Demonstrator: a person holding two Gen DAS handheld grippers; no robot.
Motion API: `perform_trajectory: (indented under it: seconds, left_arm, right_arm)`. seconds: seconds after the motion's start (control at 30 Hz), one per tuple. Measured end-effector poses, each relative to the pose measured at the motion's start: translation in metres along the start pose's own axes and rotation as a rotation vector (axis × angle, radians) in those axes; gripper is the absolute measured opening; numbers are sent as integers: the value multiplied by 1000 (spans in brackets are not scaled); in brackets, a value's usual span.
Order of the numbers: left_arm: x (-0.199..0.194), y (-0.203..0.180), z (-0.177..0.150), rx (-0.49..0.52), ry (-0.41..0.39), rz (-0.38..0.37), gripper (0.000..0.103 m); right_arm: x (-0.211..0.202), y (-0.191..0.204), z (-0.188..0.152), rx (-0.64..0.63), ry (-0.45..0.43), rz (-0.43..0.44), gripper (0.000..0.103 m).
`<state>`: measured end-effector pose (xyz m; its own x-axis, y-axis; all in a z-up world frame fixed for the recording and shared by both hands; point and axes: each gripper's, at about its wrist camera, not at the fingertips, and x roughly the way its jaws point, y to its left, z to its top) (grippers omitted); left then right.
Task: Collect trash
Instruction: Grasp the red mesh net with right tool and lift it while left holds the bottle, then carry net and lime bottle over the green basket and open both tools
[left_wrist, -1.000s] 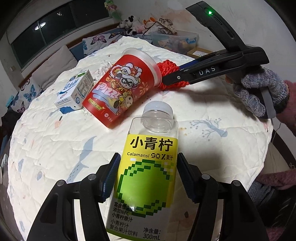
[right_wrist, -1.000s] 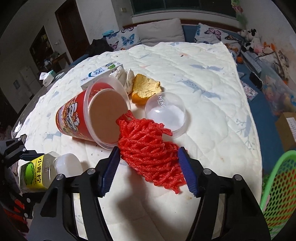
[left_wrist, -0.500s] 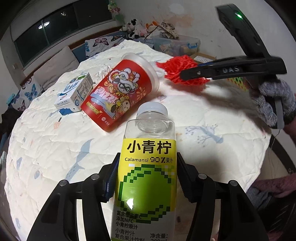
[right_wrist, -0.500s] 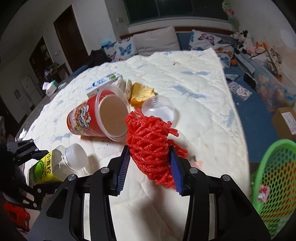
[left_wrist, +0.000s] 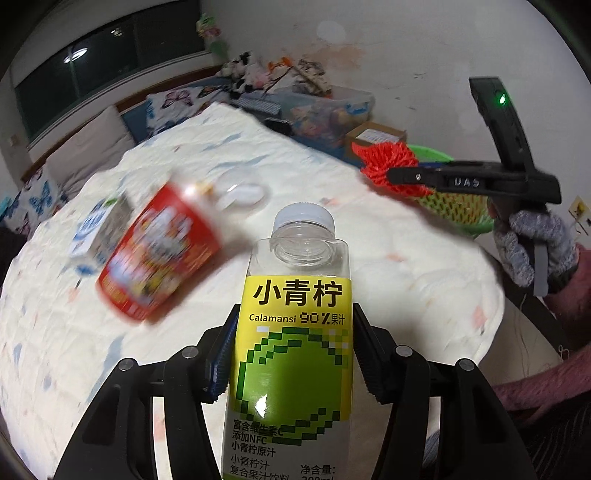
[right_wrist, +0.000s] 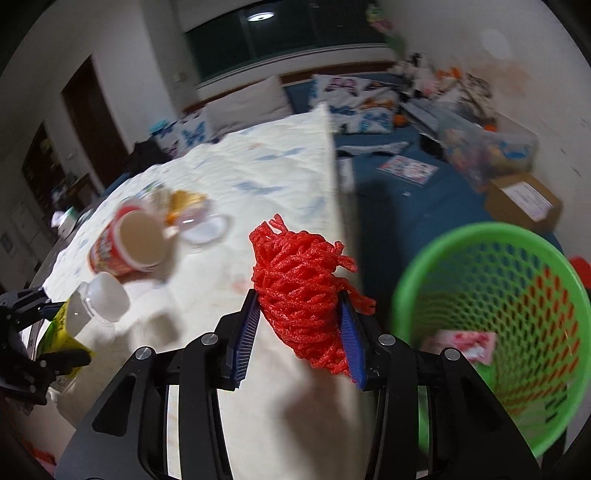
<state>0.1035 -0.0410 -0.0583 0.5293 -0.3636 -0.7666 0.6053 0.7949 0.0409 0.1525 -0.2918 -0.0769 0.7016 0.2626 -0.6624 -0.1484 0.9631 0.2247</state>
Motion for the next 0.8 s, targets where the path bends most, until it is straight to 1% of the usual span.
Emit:
perform_trajectory:
  seconds: [0.1,0.3,0.4,0.43,0.5,0.6,0.67,0.8]
  left_arm:
    - [9,-15,18,31,-16,-34,55]
    - [30,-44,51,106,-32,-93,55]
    - [43,-58,71,129,-31,-123,55]
    - [48,-63,79,136,-33,-136,55]
    - [55,-74,92,151,-39,-155,55]
    - [62,-91,109,170,-49,-180,55]
    - [69,-103,121,181,-49,-191,55]
    - [85,-125,140,205,-29,-207,55]
  right_arm:
    - [-10,-28,-6,56,0,-48,44]
    - [-29,-69,-20,121,4,-149,46]
    - [-37,-86,-25,154,1,-191,47]
    - [-39,-91,-26,163,-2,-202,49]
    - [-42,-102,-29,191,2,-215,50]
    - [-44,-112,-31,215,7,-229,58]
    - [-48,-118,-33,221,3,-255,67]
    - [-60,-128,-37,245,-12,-280,70]
